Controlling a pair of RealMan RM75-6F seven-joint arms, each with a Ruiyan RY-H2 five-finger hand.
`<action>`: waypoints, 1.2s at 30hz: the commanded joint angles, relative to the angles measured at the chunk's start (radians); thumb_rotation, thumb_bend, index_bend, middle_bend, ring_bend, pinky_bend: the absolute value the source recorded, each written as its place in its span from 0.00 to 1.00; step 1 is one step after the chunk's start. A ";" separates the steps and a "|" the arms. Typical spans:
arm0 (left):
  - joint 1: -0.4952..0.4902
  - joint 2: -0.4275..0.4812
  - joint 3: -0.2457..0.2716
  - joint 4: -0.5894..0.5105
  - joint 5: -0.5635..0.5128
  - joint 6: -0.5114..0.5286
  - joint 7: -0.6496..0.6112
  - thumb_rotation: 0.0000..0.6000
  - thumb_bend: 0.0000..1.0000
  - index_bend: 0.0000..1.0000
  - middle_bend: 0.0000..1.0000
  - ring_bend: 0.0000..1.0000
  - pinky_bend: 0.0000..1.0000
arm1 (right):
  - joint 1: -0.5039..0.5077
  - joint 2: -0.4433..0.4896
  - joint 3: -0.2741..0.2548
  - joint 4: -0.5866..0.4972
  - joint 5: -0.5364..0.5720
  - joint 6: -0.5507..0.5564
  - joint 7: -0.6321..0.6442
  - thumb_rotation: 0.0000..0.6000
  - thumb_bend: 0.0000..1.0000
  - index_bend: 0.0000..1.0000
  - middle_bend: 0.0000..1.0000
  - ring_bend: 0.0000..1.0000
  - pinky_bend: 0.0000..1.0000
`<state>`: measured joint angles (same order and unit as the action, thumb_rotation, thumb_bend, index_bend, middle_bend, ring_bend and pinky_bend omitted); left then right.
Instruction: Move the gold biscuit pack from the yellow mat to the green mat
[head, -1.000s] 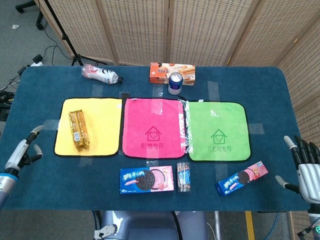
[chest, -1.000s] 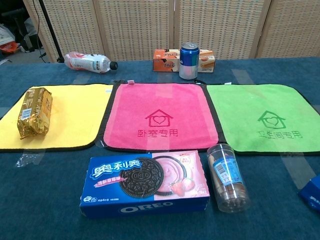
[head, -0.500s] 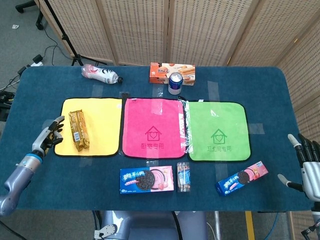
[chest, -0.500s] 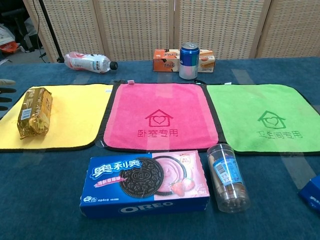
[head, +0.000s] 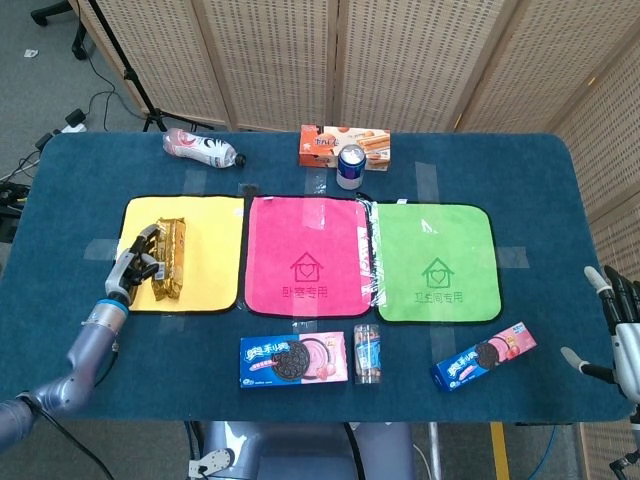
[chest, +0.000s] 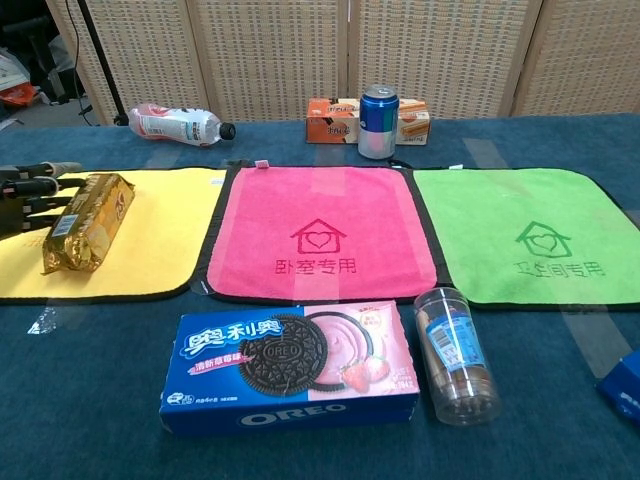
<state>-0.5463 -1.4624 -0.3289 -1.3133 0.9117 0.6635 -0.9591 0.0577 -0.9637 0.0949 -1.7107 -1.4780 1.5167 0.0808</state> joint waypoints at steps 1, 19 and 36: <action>-0.008 -0.034 -0.022 -0.019 -0.038 0.031 0.039 1.00 1.00 0.00 0.00 0.00 0.00 | -0.001 0.002 0.000 0.001 -0.002 0.002 0.006 1.00 0.00 0.00 0.00 0.00 0.00; -0.096 -0.181 -0.129 -0.079 -0.191 0.116 0.276 1.00 1.00 0.00 0.00 0.00 0.00 | -0.004 0.008 0.001 0.000 -0.003 0.000 0.022 1.00 0.00 0.00 0.00 0.00 0.00; -0.220 -0.315 -0.180 -0.052 -0.308 0.113 0.441 1.00 1.00 0.00 0.00 0.00 0.00 | 0.002 0.015 0.007 0.006 0.016 -0.019 0.046 1.00 0.00 0.00 0.00 0.00 0.00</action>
<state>-0.7564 -1.7672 -0.5053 -1.3717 0.6104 0.7763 -0.5288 0.0591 -0.9484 0.1021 -1.7050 -1.4624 1.4974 0.1267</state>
